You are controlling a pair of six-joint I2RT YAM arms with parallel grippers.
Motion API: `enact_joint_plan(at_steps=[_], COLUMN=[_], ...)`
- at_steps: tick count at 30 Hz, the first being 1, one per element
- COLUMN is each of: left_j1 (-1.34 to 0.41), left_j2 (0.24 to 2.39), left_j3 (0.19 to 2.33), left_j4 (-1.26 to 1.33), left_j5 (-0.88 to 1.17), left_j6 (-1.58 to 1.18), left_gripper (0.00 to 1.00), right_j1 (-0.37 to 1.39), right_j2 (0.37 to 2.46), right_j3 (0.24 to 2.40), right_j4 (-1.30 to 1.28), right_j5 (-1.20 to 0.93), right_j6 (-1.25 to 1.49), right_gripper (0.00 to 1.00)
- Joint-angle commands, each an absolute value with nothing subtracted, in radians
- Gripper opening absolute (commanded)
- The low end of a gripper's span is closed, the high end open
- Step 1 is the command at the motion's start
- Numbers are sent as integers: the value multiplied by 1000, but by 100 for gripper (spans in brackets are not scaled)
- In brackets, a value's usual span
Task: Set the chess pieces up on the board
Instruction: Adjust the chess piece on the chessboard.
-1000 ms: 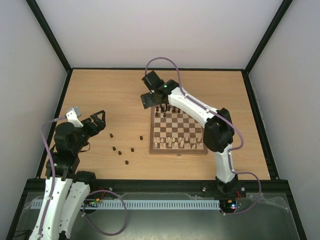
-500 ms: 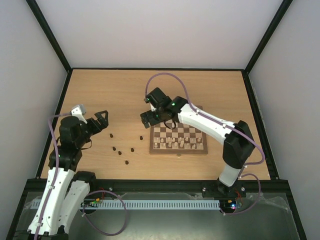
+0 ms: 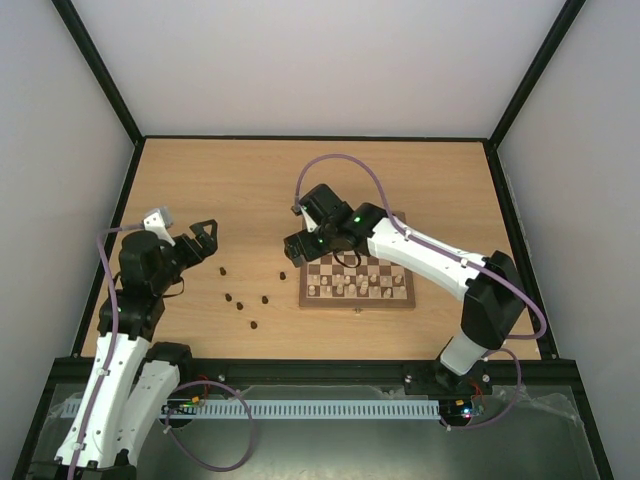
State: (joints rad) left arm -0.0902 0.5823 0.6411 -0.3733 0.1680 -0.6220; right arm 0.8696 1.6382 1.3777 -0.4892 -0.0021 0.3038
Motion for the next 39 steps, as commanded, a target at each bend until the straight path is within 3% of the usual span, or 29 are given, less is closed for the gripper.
enact_joint_plan(at_steps=[1,28,39], left_j1=[-87,-87,-87], left_j2=[570,496,445], left_j3=[658,675,739], left_j4=[-353,-383,-464], left_j5=[184,214,207], left_j6=[-629,-644,-634], left_gripper=[100,99,99], right_j1=[887,933,984], right_j2=[1611,1773,1859], right_j3=[1347,1428,1511], right_j4=[-473,-403,-449], right_j5=[-42,-178,-126], right_j6=[318,312,308], right_gripper=[99,100,82])
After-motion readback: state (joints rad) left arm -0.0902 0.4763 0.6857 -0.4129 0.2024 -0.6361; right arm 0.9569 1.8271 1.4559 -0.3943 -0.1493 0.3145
